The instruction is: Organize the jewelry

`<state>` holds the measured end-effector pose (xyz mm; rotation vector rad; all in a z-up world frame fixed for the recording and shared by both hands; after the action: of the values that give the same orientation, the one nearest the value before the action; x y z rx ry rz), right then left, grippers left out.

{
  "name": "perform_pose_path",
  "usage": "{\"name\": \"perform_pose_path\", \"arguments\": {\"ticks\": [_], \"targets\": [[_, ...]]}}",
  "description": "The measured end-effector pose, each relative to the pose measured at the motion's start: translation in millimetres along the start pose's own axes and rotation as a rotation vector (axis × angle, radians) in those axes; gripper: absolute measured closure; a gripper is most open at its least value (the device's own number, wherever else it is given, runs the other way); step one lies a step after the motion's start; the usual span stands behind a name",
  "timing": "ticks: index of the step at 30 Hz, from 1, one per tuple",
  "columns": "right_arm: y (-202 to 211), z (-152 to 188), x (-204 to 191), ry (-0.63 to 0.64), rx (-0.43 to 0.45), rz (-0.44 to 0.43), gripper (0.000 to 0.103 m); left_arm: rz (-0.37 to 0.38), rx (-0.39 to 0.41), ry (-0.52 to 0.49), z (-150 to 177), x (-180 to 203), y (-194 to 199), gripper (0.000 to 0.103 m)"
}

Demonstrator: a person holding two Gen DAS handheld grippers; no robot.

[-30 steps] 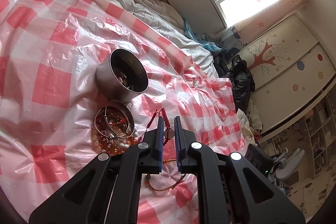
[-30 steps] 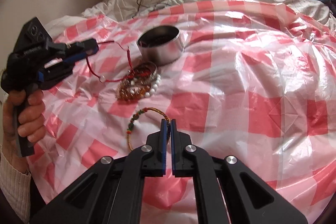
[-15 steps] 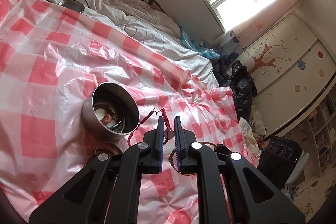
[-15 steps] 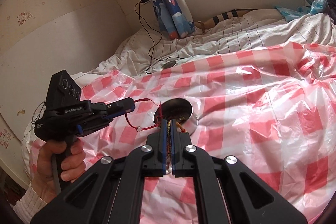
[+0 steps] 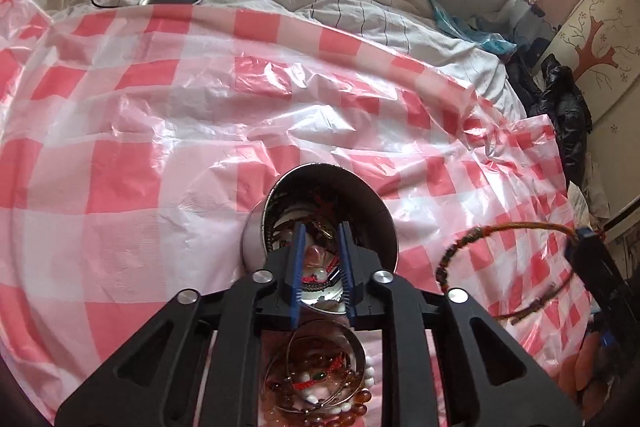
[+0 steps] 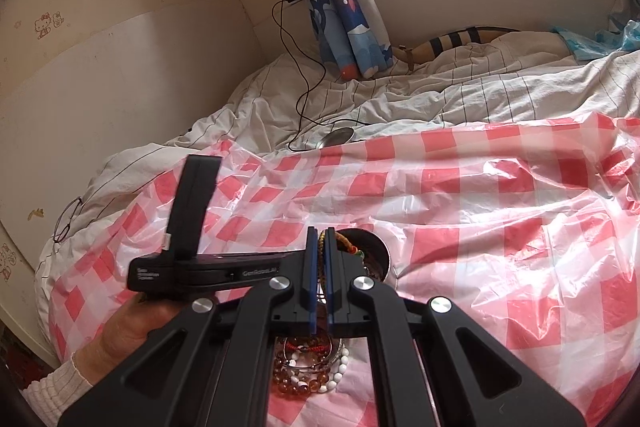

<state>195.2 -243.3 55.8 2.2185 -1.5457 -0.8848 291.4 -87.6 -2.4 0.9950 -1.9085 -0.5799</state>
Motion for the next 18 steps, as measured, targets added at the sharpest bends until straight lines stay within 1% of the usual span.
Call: {"name": "perform_pose_path", "arguments": {"ticks": [1, 4, 6, 8, 9, 12, 14, 15, 17, 18], "targets": [[-6.0, -1.3, -0.3, -0.005, -0.008, -0.007, 0.099, -0.004, 0.029, -0.007, 0.6, 0.6, 11.5, 0.068], [-28.2, -3.0, -2.1, -0.037, -0.048, -0.045, 0.099, -0.021, 0.118, -0.001, 3.2, -4.5, 48.1, 0.056], [-45.7, -3.9, -3.5, -0.071, -0.078, -0.079, 0.099, -0.025, 0.156, 0.023, 6.0, -8.3, 68.0, 0.051], [-65.1, -2.1, -1.8, -0.122, -0.117, -0.117, 0.099, -0.014, 0.185, 0.046, 10.3, -12.0, 84.4, 0.050], [-77.4, 0.4, -0.5, -0.118, -0.152, -0.089, 0.099, -0.008, 0.194, 0.054, 13.4, -13.2, 91.7, 0.048], [-108.3, 13.1, 3.5, -0.016, -0.250, 0.111, 0.099, 0.003, 0.214, 0.082, 26.6, -17.6, 107.1, 0.045], [-114.2, 20.2, 5.9, 0.045, -0.271, 0.195, 0.099, 0.002, 0.221, 0.107, 37.2, -21.8, 112.5, 0.044], [-113.4, 22.4, 5.6, 0.071, -0.268, 0.214, 0.098, -0.002, 0.218, 0.116, 42.5, -23.6, 112.8, 0.043], [-107.4, 24.4, 6.1, 0.091, -0.255, 0.216, 0.096, 0.003, 0.205, 0.130, 51.1, -26.6, 111.1, 0.042], [-102.1, 25.1, 6.9, 0.092, -0.243, 0.223, 0.090, 0.003, 0.194, 0.137, 54.7, -28.3, 108.7, 0.042]]}}
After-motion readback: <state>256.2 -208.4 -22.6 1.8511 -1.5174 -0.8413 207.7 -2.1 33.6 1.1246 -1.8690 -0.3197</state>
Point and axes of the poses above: each gripper's, at about its wrist camera, not at the fingertips, and y roughly against the way its jaws point, x to its right, z to its underside, the point moved 3 cm from there along -y, roughly the way its jaws point, and after that the axes turned 6 degrees about z, right-handed, at the moved point
